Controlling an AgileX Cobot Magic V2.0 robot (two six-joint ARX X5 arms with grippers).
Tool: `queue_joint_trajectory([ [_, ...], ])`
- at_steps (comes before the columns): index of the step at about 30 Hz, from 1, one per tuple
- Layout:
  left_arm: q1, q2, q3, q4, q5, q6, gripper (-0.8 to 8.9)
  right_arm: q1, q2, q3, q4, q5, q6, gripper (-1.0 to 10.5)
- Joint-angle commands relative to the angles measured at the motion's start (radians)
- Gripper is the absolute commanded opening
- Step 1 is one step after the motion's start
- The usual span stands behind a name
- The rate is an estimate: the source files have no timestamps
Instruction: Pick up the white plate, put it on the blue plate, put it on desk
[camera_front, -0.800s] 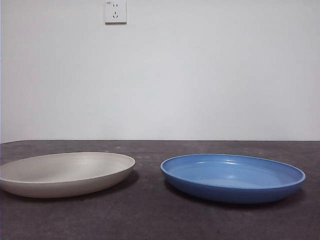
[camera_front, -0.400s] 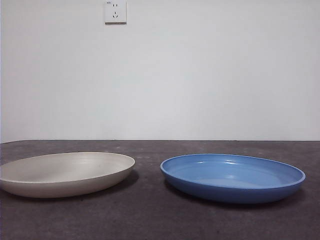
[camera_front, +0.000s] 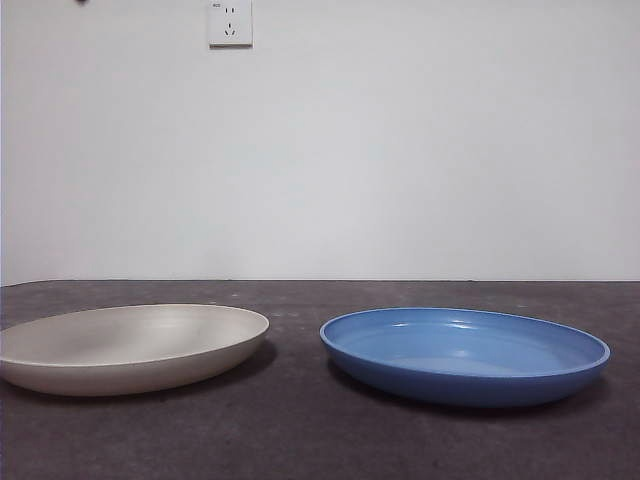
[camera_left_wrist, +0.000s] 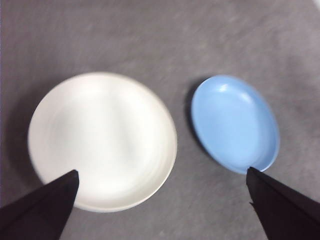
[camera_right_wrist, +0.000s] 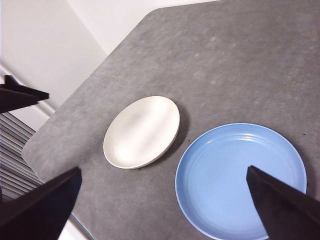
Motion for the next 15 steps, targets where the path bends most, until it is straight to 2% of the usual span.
queue_joint_trajectory([
  [1,0.031,0.080,0.060,-0.032,0.002,0.019,5.86,0.005,0.004,0.016,0.002,-0.005,0.010,6.0],
  [6,0.111,0.225,0.107,-0.079,0.033,0.047,5.86,0.005,0.004,0.016,0.001,-0.004,0.010,6.0],
  [15,0.251,0.488,0.111,-0.060,0.171,0.129,5.86,0.024,0.004,0.016,0.001,-0.003,0.001,6.0],
])
